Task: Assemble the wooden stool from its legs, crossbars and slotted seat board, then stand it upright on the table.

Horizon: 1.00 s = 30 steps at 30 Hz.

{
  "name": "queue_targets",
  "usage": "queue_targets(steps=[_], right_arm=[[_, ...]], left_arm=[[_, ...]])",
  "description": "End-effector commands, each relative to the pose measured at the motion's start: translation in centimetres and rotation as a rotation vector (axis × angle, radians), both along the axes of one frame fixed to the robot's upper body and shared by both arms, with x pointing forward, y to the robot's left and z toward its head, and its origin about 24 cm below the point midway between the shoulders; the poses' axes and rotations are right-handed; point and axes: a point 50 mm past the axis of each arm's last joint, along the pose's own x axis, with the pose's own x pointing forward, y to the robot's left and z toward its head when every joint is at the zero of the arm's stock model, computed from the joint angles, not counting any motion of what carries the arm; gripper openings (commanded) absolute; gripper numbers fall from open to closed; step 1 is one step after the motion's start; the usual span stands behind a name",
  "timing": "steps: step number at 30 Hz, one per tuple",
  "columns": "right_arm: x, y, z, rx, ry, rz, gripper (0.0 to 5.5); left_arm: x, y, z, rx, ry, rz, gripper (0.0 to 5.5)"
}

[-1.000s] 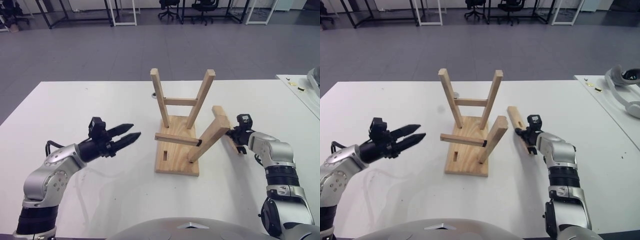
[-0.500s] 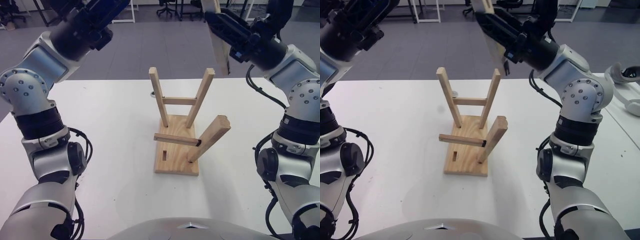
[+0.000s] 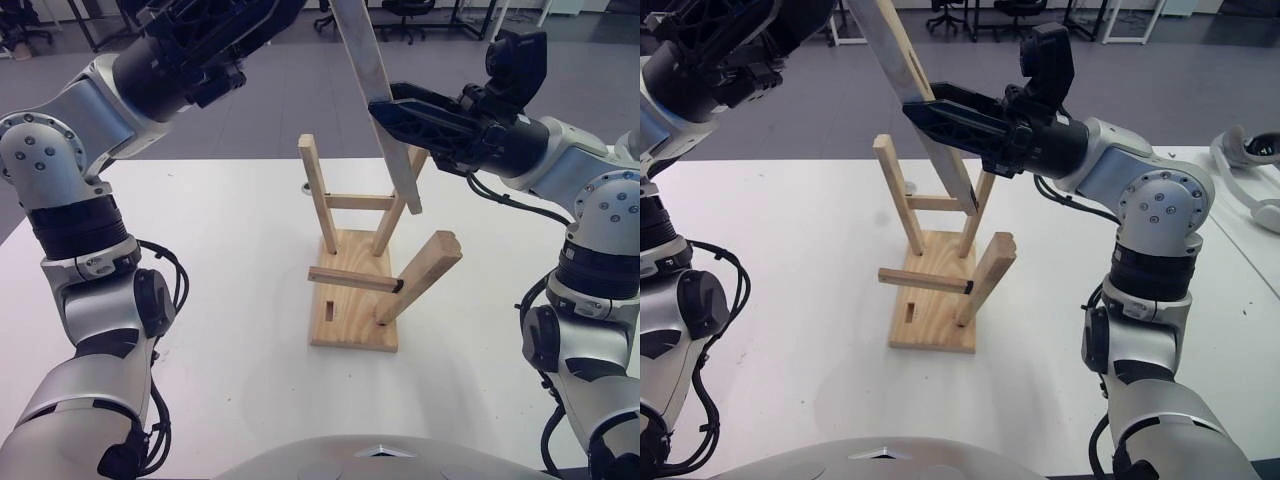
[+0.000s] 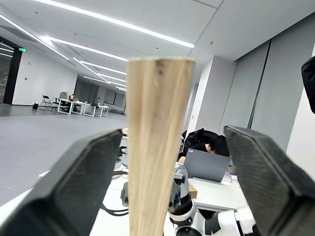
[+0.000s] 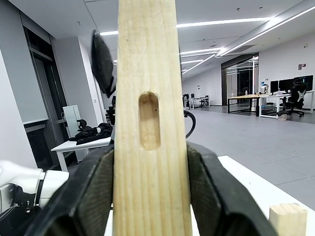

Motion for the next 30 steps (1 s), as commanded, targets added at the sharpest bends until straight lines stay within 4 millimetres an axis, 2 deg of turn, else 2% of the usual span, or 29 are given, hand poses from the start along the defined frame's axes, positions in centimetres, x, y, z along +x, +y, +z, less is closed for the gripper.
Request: queue_targets(steps=[1, 6, 13, 18, 25, 30], right_arm=[[-0.8, 0.5, -0.1, -0.045, -0.019, 0.056, 2.07], [-1.0, 1.1, -0.7, -0.1, -0.029, 0.075, 2.07], [-0.5, 0.8, -0.6, -0.101, -0.029, 0.039, 2.07], [-0.2, 0.7, -0.6, -0.113, -0.033, 0.035, 2.07], [-0.3, 1.0, -1.2, -0.199, -0.038, 0.074, 2.07], [0.6, 0.1, -1.4, -0.245, -0.044, 0.047, 2.07]], left_arm=[[0.5, -0.8, 0.1, 0.019, -0.028, 0.07, 3.85], [0.9, -1.1, 0.3, 0.007, -0.033, 0.096, 3.85], [0.2, 0.0, 0.2, 0.005, -0.026, 0.027, 2.84], [0.1, -0.3, -0.3, 0.038, -0.022, 0.008, 2.13], [0.0, -0.7, -0.9, 0.096, -0.028, 0.008, 2.1], [0.1, -0.2, -2.1, 0.175, -0.03, 0.05, 2.08]])
